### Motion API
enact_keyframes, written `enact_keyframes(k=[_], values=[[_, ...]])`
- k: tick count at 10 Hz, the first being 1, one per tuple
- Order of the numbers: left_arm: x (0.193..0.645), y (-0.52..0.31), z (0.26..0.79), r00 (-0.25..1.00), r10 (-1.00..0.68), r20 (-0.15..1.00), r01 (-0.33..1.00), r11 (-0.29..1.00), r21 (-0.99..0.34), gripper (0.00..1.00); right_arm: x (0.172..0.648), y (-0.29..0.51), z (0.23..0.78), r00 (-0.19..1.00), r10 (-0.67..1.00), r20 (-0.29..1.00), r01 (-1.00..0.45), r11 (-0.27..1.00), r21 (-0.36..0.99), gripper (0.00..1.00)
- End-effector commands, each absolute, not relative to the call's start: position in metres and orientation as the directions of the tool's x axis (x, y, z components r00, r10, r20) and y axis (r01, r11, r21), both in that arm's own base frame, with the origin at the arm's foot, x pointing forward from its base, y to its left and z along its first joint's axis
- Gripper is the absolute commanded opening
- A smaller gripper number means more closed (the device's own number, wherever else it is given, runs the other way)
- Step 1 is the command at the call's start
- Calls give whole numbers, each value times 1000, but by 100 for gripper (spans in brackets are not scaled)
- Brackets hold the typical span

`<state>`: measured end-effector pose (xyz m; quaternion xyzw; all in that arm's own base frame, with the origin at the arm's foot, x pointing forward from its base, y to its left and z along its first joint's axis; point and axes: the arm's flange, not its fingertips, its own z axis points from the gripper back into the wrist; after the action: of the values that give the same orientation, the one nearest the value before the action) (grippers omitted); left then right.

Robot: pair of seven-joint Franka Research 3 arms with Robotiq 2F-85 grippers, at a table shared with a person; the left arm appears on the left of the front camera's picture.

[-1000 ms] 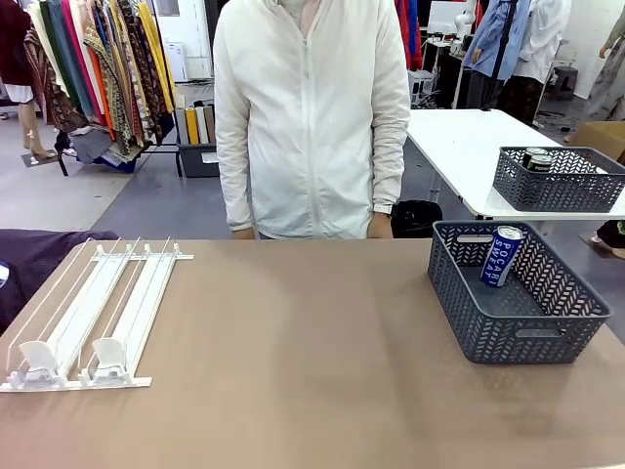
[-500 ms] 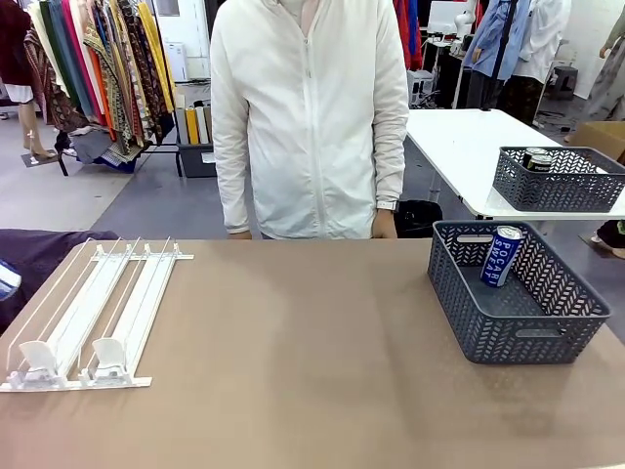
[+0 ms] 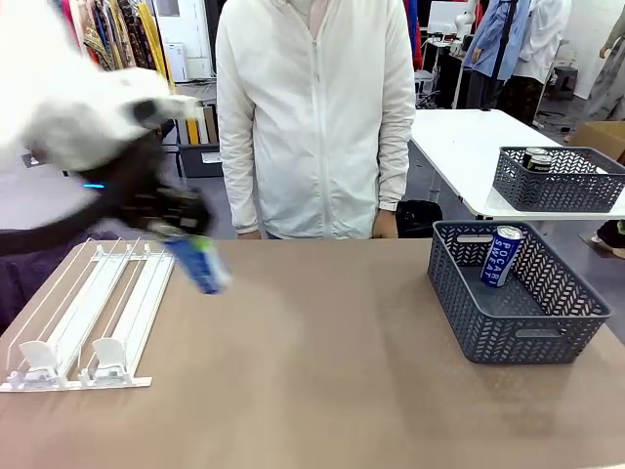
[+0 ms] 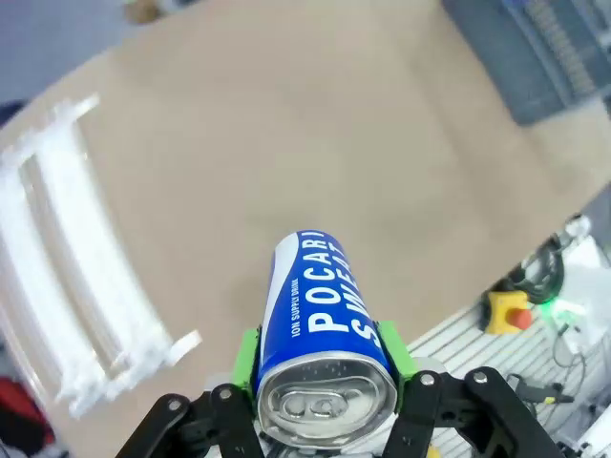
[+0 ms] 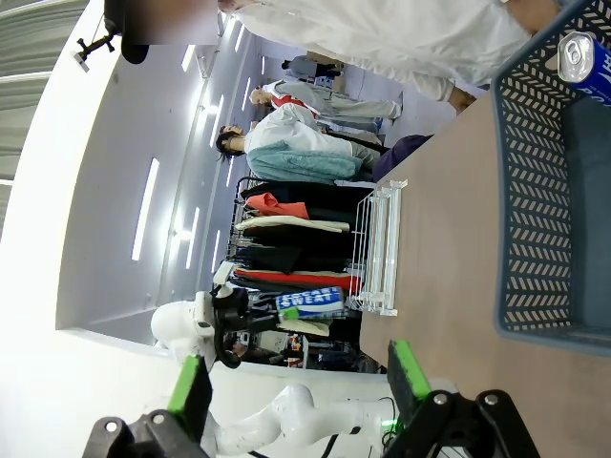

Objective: Retrieve and store the cans from the dispenser.
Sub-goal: Pick up one can from the Automatic Can Dispenser and place it in the middle of the table.

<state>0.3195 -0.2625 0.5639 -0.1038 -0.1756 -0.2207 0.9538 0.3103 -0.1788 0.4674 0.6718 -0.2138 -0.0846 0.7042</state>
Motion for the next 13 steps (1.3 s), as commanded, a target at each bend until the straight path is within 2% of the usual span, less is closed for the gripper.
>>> enact_keyframes(k=[1, 3, 7, 10, 13], values=[[395, -348, 552, 799, -503, 330, 540, 841, -25, 0, 310, -180, 468, 894, -396, 212, -188, 98, 977, 100], [408, -424, 501, 732, -638, 239, 650, 759, 37, 0, 310, -180, 468, 894, -396, 212, -188, 98, 977, 100], [398, -452, 434, 706, -696, 130, 695, 716, 59, 0, 310, -180, 468, 894, -396, 212, -188, 98, 977, 100], [393, -453, 406, 687, -717, 117, 716, 696, 59, 0, 310, -180, 468, 894, -396, 212, -188, 98, 977, 100], [396, -450, 403, 694, -709, 128, 711, 702, 35, 0, 310, -180, 468, 894, -396, 212, -188, 98, 977, 100]])
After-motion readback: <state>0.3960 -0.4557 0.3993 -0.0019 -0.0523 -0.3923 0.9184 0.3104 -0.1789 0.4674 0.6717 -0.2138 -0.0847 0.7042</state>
